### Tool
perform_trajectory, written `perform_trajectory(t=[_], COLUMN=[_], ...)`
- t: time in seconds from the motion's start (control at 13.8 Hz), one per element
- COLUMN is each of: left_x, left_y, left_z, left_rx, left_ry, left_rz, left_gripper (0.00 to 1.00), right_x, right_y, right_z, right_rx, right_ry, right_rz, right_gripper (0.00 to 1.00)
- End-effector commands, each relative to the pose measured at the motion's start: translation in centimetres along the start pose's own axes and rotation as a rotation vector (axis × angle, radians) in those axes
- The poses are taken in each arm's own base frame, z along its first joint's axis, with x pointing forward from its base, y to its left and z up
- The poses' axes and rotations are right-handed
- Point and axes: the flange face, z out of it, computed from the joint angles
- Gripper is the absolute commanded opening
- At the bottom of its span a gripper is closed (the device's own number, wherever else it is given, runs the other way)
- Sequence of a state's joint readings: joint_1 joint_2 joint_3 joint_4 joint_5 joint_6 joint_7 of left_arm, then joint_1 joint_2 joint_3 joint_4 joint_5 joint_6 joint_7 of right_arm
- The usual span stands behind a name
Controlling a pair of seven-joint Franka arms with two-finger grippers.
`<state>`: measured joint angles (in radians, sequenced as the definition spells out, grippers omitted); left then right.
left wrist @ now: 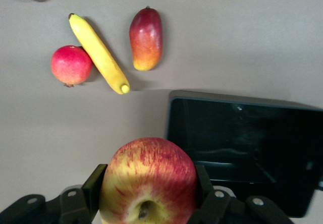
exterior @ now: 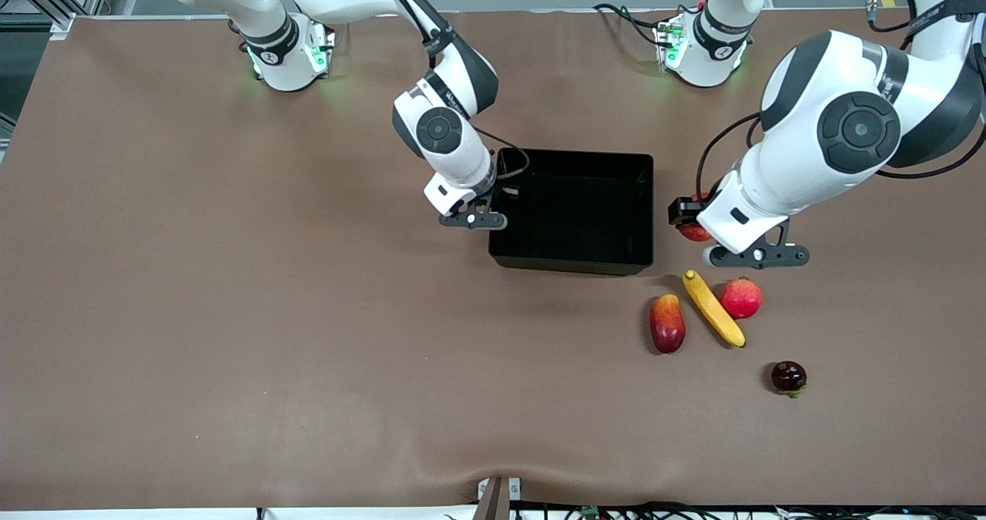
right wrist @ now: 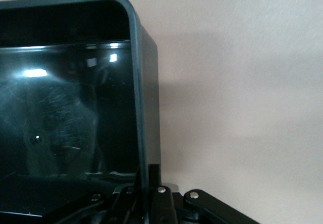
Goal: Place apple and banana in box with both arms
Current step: 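Hold the box with the right gripper while the left gripper nears it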
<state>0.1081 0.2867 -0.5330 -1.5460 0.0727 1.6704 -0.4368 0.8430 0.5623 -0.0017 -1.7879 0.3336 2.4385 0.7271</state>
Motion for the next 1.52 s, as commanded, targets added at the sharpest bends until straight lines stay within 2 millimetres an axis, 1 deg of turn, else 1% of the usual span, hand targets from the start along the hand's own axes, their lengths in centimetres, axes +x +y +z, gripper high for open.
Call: perform_trajectory(t=[0.0,0.07,0.14,0.22,0.29,0.36,0.58,0.65,0.79,0.87,1.01,1.08,1.23,1.3,1.37,1.44], left_x=[-0.4,-0.9,-1.6,-1.5,-1.4,-1.1,-2.1,-2.4,-3.6,-3.9,-4.7,-5.0,-5.7,-6.0,-6.5,-6.9], left_y=[2.6,4.1,5.9,6.4,6.4,6.4,6.1,6.4,8.3,8.7,8.7,8.6,8.4,8.4,8.3,8.0], left_z=[-0.4,0.1,0.7,1.6,2.3,3.9,9.6,10.9,14.3,15.8,18.4,19.3,21.2,22.3,23.5,24.4], left_rx=[-0.020,-0.011,0.001,0.003,0.006,0.014,0.051,0.047,0.036,0.027,0.022,0.020,0.027,0.020,0.011,0.005], left_ry=[0.002,-0.003,-0.006,-0.021,-0.035,-0.063,-0.125,-0.115,-0.088,-0.079,-0.073,-0.069,-0.057,-0.052,-0.044,-0.040], left_rz=[-0.038,-0.046,-0.041,-0.046,-0.053,-0.057,-0.072,-0.074,-0.124,-0.130,-0.126,-0.124,-0.111,-0.120,-0.134,-0.141], left_gripper=[0.00,0.00,0.00,0.00,0.00,0.00,0.00,0.00,0.00,0.00,0.00,0.00,0.00,0.00,0.00,0.00], right_x=[-0.6,-0.7,-0.8,-0.6,-0.4,-0.1,1.3,2.1,3.6,4.3,5.9,6.5,9.3,10.3,11.8,12.7], right_y=[-1.3,-1.5,-1.5,-1.6,-1.7,-1.7,-1.2,-0.7,0.8,1.4,2.6,3.0,5.5,6.7,8.5,9.9], right_z=[0.8,0.8,0.6,0.1,-0.7,-1.7,-5.7,-6.8,-8.9,-9.3,-10.3,-11.4,-14.4,-15.2,-16.5,-17.6], right_rx=[0.021,0.022,0.024,0.031,0.038,0.048,0.082,0.085,0.078,0.075,0.076,0.084,0.100,0.099,0.101,0.101], right_ry=[0.016,0.017,0.018,0.023,0.027,0.034,0.064,0.066,0.059,0.062,0.084,0.101,0.144,0.146,0.150,0.155], right_rz=[0.046,0.050,0.054,0.060,0.062,0.064,0.080,0.093,0.120,0.133,0.121,0.114,0.159,0.182,0.195,0.174], right_gripper=[0.77,1.00,1.00,1.00,1.00,1.00,1.00,1.00,1.00,1.00,1.00,1.00,1.00,1.00,1.00,1.00])
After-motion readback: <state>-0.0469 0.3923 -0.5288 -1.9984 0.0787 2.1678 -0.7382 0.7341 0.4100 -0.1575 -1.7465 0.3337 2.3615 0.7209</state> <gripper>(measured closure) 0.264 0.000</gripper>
